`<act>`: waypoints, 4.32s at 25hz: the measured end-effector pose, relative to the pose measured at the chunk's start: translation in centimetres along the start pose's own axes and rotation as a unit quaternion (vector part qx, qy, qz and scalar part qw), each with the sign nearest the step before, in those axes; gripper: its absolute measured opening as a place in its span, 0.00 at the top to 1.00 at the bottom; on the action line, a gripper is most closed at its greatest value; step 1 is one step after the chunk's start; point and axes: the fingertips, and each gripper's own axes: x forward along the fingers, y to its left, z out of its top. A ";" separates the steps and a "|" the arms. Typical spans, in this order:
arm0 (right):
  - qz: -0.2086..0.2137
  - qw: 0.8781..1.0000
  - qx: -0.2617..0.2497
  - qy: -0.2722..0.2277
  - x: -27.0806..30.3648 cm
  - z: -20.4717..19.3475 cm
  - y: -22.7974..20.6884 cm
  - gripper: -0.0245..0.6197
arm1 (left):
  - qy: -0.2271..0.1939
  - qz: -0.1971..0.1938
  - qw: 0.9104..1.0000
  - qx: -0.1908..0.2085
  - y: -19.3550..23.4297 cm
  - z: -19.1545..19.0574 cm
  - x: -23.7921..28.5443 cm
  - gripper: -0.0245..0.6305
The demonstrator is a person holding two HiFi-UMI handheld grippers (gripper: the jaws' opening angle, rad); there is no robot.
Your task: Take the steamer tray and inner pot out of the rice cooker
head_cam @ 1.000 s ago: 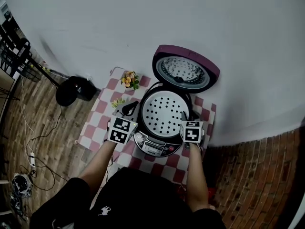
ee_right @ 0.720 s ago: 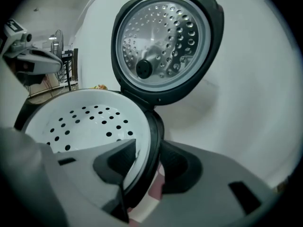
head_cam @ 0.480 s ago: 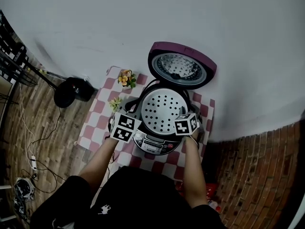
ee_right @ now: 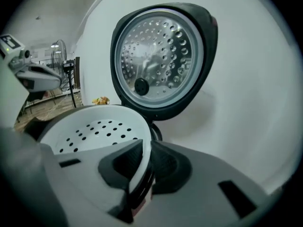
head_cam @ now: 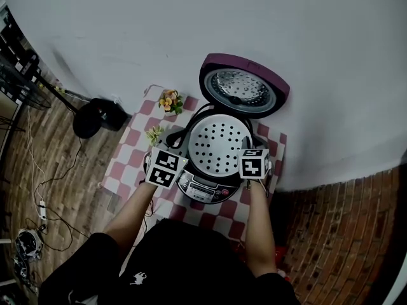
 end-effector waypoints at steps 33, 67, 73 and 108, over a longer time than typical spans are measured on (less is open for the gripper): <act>0.025 0.973 0.105 -0.206 -12.1 2.0 -7.4 0.92 | -0.066 0.024 0.995 -0.067 -9.1 4.8 -2.9 0.96; -0.039 0.964 0.226 -0.137 -10.5 -17.9 -20.6 0.92 | -0.027 -0.009 0.998 -0.051 -24.7 2.2 -1.9 0.96; -0.039 0.961 0.245 -0.121 -7.0 -19.9 -20.7 0.92 | -0.010 -0.027 0.999 -0.041 -27.8 0.9 -0.4 0.96; -0.018 0.936 0.340 -0.087 10.4 -21.3 -21.6 0.92 | 0.057 -0.078 0.992 -0.086 -32.1 -6.5 9.8 0.96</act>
